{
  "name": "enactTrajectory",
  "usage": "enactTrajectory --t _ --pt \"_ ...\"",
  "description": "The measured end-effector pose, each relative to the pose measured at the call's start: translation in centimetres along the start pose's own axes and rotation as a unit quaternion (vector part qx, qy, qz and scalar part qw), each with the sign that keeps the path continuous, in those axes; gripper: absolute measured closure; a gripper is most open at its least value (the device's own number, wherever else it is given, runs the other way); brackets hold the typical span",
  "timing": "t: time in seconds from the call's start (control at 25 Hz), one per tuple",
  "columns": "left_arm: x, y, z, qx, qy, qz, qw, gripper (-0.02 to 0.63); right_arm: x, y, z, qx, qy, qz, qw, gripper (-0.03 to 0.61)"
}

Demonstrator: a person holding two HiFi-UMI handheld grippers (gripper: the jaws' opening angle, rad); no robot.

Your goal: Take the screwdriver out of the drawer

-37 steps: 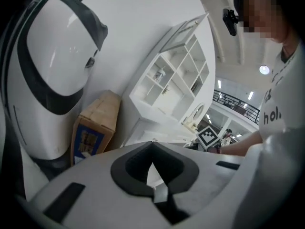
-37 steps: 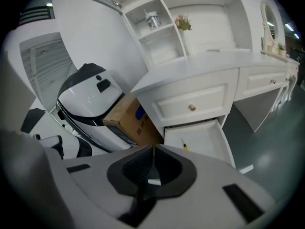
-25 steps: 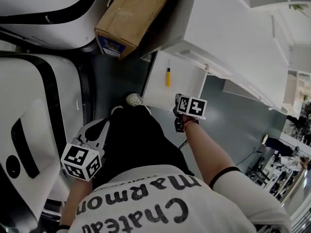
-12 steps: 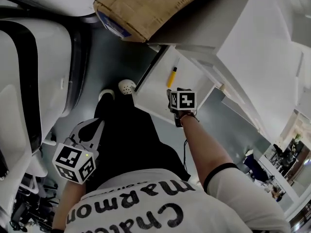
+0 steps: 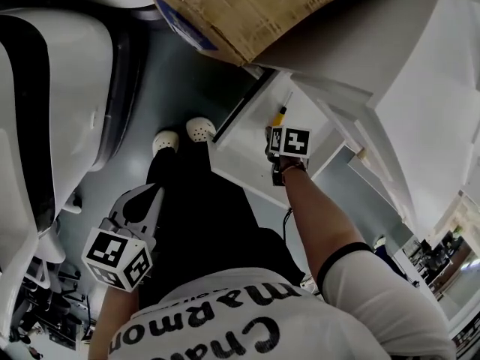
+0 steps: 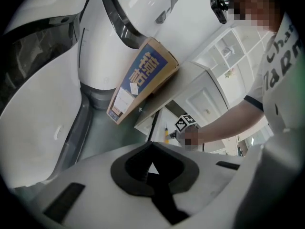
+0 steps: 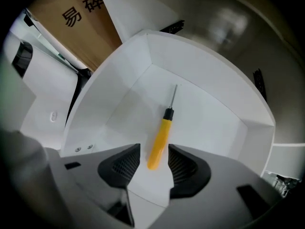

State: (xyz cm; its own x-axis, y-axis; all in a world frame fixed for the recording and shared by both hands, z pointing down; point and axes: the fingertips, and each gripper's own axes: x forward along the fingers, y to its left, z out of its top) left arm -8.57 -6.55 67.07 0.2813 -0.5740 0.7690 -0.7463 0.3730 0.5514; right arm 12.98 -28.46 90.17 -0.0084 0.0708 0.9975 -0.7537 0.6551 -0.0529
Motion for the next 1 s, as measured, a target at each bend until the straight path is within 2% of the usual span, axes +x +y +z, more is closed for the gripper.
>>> enactTrajectory --t 0.16,0.4,0.72,0.84,1.0 --pt "0.4 0.4 -0.4 -0.016 -0.012 0.005 0.9998 0.592 1.1 -0.2 -0.1 0.008 -0.002 0.000 1.000 0.389" --pt "0.4 1.0 -1.8 -0.025 -0.009 0.013 0.9996 0.592 1.9 -0.9 -0.3 0.005 0.006 -0.010 1.000 0.409" --pt "0.7 1.0 -1.9 -0.025 -0.015 0.012 0.9995 0.592 2.2 -0.8 -0.4 -0.005 0.007 -0.007 1.000 0.427" --pt "0.6 0.9 -2.1 -0.023 -0.013 0.012 0.9996 0.591 2.2 -0.9 -0.7 -0.008 0.013 -0.015 1.000 0.474" --pt "0.2 0.6 -1.8 -0.018 -0.013 0.013 0.9997 0.592 2.0 -0.7 -1.4 -0.002 0.023 -0.012 1.000 0.486"
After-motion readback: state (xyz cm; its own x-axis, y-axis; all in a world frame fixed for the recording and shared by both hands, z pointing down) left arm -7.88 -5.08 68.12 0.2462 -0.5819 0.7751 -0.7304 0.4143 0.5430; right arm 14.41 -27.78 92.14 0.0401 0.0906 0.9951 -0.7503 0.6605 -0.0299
